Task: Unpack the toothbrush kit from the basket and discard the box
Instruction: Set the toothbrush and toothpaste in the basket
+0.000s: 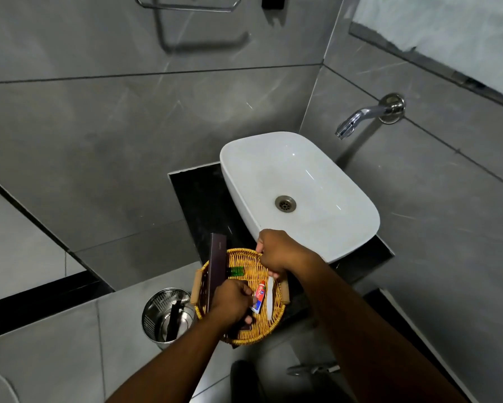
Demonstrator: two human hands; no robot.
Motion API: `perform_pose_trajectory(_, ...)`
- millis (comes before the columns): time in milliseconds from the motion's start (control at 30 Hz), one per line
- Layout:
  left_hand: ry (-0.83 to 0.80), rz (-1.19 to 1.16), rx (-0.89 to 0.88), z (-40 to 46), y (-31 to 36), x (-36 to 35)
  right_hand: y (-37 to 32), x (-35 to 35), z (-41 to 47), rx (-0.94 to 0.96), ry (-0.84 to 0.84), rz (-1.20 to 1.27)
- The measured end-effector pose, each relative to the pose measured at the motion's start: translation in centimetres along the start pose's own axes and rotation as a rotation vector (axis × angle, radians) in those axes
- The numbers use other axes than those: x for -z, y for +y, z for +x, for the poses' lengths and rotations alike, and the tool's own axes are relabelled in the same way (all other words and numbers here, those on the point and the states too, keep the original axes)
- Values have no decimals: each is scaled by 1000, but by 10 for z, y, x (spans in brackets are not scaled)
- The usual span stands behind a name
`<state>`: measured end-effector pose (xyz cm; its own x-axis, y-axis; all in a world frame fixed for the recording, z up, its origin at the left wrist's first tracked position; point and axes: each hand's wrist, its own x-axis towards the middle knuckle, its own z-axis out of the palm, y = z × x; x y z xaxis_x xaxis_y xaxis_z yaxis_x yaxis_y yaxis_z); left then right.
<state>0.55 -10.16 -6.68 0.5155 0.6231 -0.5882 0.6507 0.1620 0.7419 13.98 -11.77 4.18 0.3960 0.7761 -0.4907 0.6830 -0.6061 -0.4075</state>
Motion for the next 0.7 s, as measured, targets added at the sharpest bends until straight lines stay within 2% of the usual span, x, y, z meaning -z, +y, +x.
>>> perform_pose_trajectory(100, 29, 211, -100, -2, 4, -1, 3, 1, 2, -18, -12, 103)
perform_pose_trajectory(167, 106, 417, -197, -5, 8, 0, 3, 1, 2, -17, 1, 128)
perform_pose_trajectory(200, 141, 435, -239, -8, 11, 0, 4, 1, 2, -13, 4, 131)
perform_pose_trajectory(267, 119, 312, -304, -12, 18, 2, 3, 3, 2, 0, 14, 142)
perform_pose_trajectory(333, -30, 73, -316, -14, 28, 6, 1, 7, 1, 15, 23, 171)
perform_pose_trajectory(400, -126, -43, -320, -16, 35, 11, -1, 10, -1, 20, 25, 236)
perform_pose_trajectory(567, -67, -37, -310, -12, 38, 17, 4, 6, -9, 22, 103, 430)
perform_pose_trajectory(700, -83, 0, -218, -1, 30, 21, 20, -8, -16, -18, 256, 512)
